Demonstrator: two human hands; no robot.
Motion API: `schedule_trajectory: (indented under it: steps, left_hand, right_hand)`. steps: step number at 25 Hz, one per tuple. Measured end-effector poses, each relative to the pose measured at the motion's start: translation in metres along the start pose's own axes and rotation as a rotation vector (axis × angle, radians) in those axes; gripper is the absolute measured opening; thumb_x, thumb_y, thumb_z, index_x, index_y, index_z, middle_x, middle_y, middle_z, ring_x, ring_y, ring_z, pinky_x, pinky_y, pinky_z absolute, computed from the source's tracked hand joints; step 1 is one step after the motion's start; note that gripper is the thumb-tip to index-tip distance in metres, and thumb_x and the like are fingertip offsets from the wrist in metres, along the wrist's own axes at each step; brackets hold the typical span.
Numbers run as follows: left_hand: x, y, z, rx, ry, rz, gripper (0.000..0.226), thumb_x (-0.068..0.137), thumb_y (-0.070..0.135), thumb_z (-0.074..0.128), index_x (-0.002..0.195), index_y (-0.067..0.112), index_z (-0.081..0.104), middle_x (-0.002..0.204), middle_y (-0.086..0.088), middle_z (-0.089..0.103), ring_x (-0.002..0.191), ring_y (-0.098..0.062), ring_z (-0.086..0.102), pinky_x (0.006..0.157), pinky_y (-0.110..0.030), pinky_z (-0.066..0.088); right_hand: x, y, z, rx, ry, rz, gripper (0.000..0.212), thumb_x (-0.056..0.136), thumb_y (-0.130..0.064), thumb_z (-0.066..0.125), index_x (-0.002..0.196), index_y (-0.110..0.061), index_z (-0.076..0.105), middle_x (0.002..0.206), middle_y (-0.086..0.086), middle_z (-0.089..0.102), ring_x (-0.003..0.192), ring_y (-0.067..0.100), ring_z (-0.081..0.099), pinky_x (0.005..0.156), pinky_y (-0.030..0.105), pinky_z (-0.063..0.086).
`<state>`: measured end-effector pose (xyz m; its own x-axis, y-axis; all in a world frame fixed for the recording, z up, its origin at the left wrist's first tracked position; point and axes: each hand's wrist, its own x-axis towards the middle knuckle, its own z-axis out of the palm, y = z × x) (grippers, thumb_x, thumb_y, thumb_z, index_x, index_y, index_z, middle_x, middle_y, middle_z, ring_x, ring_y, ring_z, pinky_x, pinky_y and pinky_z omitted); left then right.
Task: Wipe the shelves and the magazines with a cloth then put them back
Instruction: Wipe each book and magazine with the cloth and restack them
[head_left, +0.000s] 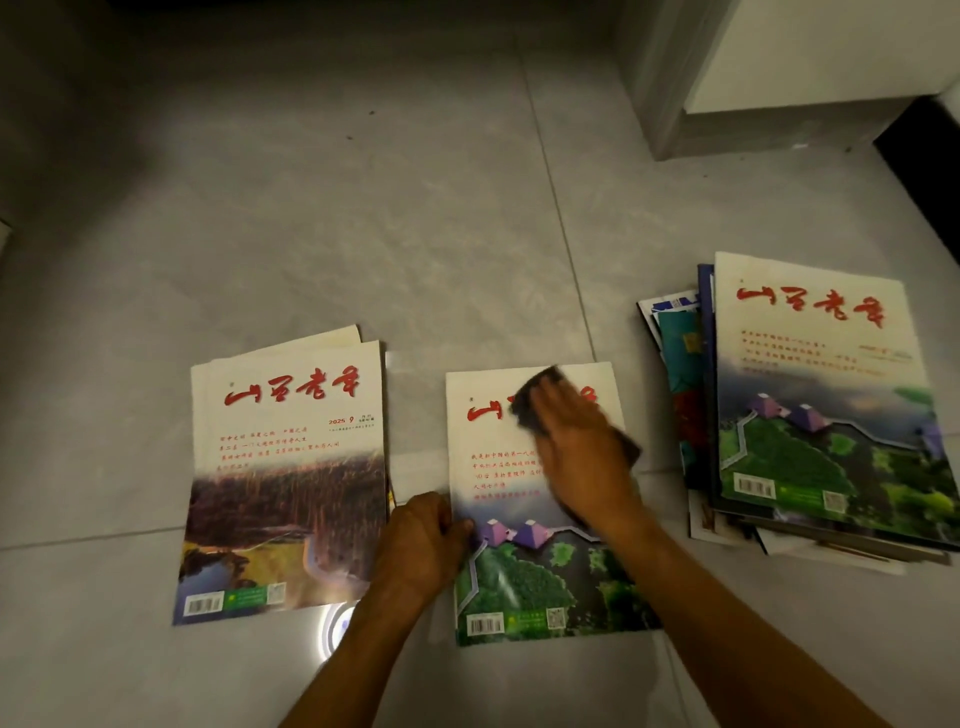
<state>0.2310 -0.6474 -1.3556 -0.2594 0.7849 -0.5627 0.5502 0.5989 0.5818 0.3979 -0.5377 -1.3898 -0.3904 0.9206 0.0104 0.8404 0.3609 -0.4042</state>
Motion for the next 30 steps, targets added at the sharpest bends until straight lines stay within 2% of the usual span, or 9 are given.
schedule_trajectory:
  steps: [3, 9, 13, 16, 18, 20, 22, 25, 30]
  left_hand:
    - [0.001, -0.001, -0.001, 0.027, 0.002, 0.020, 0.018, 0.090, 0.025, 0.063, 0.074, 0.027, 0.056, 0.068, 0.011, 0.059, 0.066, -0.008, 0.060, 0.053, -0.010, 0.040]
    - [0.000, 0.003, -0.002, 0.050, -0.015, -0.049, 0.024, 0.088, 0.028, 0.066, 0.068, 0.017, 0.058, 0.066, 0.005, 0.061, 0.060, -0.007, 0.059, 0.052, -0.018, 0.044]
    - [0.008, 0.010, -0.020, -0.078, -0.102, -0.146, 0.019, 0.089, 0.009, 0.058, 0.076, 0.001, 0.069, 0.072, -0.015, 0.070, 0.068, -0.027, 0.069, 0.066, -0.036, 0.059]
    - [0.007, 0.013, -0.023, -0.136, -0.120, -0.203, 0.023, 0.095, 0.022, 0.054, 0.084, 0.007, 0.067, 0.078, -0.012, 0.071, 0.071, -0.025, 0.070, 0.062, -0.029, 0.059]
    - [0.004, 0.013, -0.019, -0.110, -0.140, -0.177, 0.022, 0.093, 0.033, 0.059, 0.086, 0.013, 0.066, 0.077, -0.004, 0.069, 0.066, -0.017, 0.068, 0.054, -0.021, 0.053]
    - [0.004, 0.009, -0.015, -0.074, -0.143, -0.153, 0.019, 0.089, 0.031, 0.065, 0.083, 0.013, 0.067, 0.077, -0.003, 0.069, 0.065, -0.014, 0.067, 0.057, -0.022, 0.053]
    - [0.005, 0.006, -0.015, -0.033, -0.129, -0.138, 0.017, 0.088, 0.029, 0.066, 0.082, 0.013, 0.066, 0.075, -0.002, 0.067, 0.063, -0.013, 0.065, 0.057, -0.020, 0.051]
    - [0.008, 0.007, -0.016, -0.028, -0.148, -0.126, 0.017, 0.089, 0.023, 0.066, 0.078, 0.011, 0.065, 0.068, -0.002, 0.066, 0.056, -0.012, 0.062, 0.051, -0.018, 0.048]
    - [0.011, 0.004, -0.016, -0.031, -0.176, -0.122, 0.016, 0.088, 0.019, 0.067, 0.086, 0.004, 0.064, 0.068, -0.004, 0.067, 0.053, -0.012, 0.064, 0.046, -0.017, 0.047]
  right_hand:
    - [-0.023, -0.025, 0.010, 0.013, -0.218, -0.480, 0.057, 0.084, -0.019, 0.069, 0.138, -0.015, 0.050, 0.145, 0.005, 0.047, 0.137, 0.023, 0.039, 0.114, 0.037, 0.023]
    - [0.032, -0.021, 0.007, 0.119, -0.175, -0.200, 0.052, 0.096, -0.019, 0.054, 0.146, -0.018, 0.039, 0.155, 0.001, 0.030, 0.144, 0.018, 0.022, 0.118, 0.042, 0.023]
    - [-0.081, -0.037, 0.001, 0.064, -0.297, -0.440, 0.064, 0.082, -0.028, 0.069, 0.142, -0.026, 0.045, 0.150, -0.005, 0.039, 0.142, 0.013, 0.028, 0.116, 0.041, 0.026]
    - [-0.131, -0.013, -0.006, -0.051, -0.388, -0.639, 0.064, 0.080, -0.037, 0.068, 0.139, -0.030, 0.046, 0.146, -0.008, 0.044, 0.139, 0.012, 0.032, 0.110, 0.037, 0.029]
    - [-0.121, 0.010, -0.003, -0.053, -0.297, -0.514, 0.056, 0.089, -0.034, 0.054, 0.143, -0.027, 0.041, 0.151, -0.007, 0.036, 0.141, 0.012, 0.022, 0.112, 0.043, 0.028]
    - [-0.112, -0.002, 0.003, -0.008, -0.238, -0.236, 0.059, 0.086, -0.030, 0.063, 0.142, -0.024, 0.044, 0.150, -0.005, 0.035, 0.140, 0.014, 0.023, 0.113, 0.048, 0.028]
    - [-0.134, -0.041, 0.025, -0.019, -0.291, -0.282, 0.071, 0.071, -0.034, 0.078, 0.136, -0.025, 0.051, 0.146, -0.002, 0.045, 0.138, 0.017, 0.032, 0.111, 0.044, 0.028]
    - [-0.179, -0.056, 0.026, 0.015, -0.325, -0.489, 0.068, 0.075, -0.037, 0.069, 0.139, -0.031, 0.045, 0.148, -0.009, 0.042, 0.139, 0.013, 0.034, 0.113, 0.036, 0.026]
    - [-0.186, 0.028, -0.016, 0.036, -0.303, -0.276, 0.070, 0.088, -0.022, 0.061, 0.148, -0.036, 0.027, 0.156, -0.012, 0.026, 0.146, 0.010, 0.016, 0.112, 0.045, 0.032]
